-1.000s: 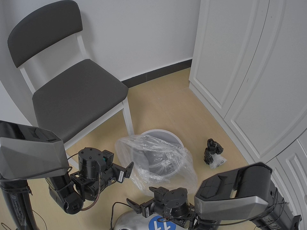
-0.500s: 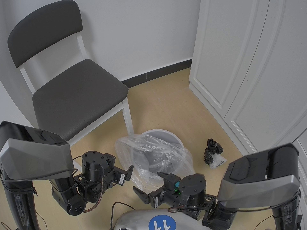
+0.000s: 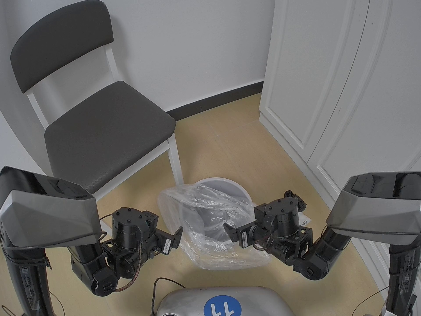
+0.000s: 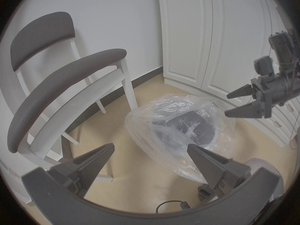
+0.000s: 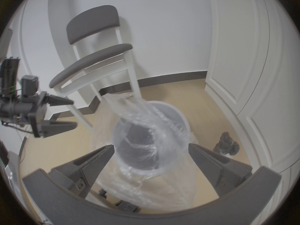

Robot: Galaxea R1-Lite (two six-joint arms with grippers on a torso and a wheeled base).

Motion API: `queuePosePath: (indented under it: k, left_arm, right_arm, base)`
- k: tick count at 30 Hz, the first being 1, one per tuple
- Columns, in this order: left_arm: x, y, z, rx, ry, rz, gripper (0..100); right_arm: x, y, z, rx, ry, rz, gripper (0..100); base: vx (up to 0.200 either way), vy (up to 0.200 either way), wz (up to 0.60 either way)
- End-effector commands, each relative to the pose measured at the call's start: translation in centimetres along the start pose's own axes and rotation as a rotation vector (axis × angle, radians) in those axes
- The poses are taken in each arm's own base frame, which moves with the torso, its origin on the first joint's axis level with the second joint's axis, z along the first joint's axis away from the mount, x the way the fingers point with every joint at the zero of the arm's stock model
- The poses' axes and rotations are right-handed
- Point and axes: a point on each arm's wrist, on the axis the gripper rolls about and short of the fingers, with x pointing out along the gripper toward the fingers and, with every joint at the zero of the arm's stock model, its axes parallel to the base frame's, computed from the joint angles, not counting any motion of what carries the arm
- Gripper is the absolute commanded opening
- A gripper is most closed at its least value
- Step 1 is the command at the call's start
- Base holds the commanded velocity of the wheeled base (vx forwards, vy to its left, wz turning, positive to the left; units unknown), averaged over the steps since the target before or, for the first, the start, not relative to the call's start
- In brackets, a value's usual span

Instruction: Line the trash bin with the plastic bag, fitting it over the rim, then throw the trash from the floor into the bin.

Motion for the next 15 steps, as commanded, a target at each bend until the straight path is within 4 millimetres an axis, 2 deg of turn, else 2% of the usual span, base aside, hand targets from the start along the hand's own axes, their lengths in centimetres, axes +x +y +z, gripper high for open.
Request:
queuePosePath:
  k: [1, 8, 13, 14, 15]
  left_arm:
    - [0.0, 0.1, 0.1, -0.002, -0.003, 0.003, 100]
    - [0.1, 0.0, 0.0, 0.0, -0.001, 0.002, 100]
    - [0.1, 0.1, 0.1, -0.002, -0.004, 0.006, 100]
    - [0.1, 0.1, 0.1, -0.002, -0.003, 0.005, 100]
    - [0.1, 0.1, 0.1, -0.002, -0.003, 0.005, 100]
  right_arm:
    - [1.2, -0.9, -0.4, 0.006, 0.005, -0.031, 100]
    - [3.4, -1.6, -1.7, 0.019, 0.02, -0.057, 100]
    - [4.0, -1.5, -2.2, 0.025, 0.022, -0.057, 100]
    - [4.1, -1.5, -2.4, 0.027, 0.019, -0.057, 0]
    - [4.1, -1.5, -2.4, 0.027, 0.019, -0.057, 0]
  base:
    - [0.0, 0.0, 0.0]
    - [0.0, 0.0, 0.0]
    - [0.0, 0.0, 0.0]
    - [0.0, 0.0, 0.0]
    - [0.0, 0.0, 0.0]
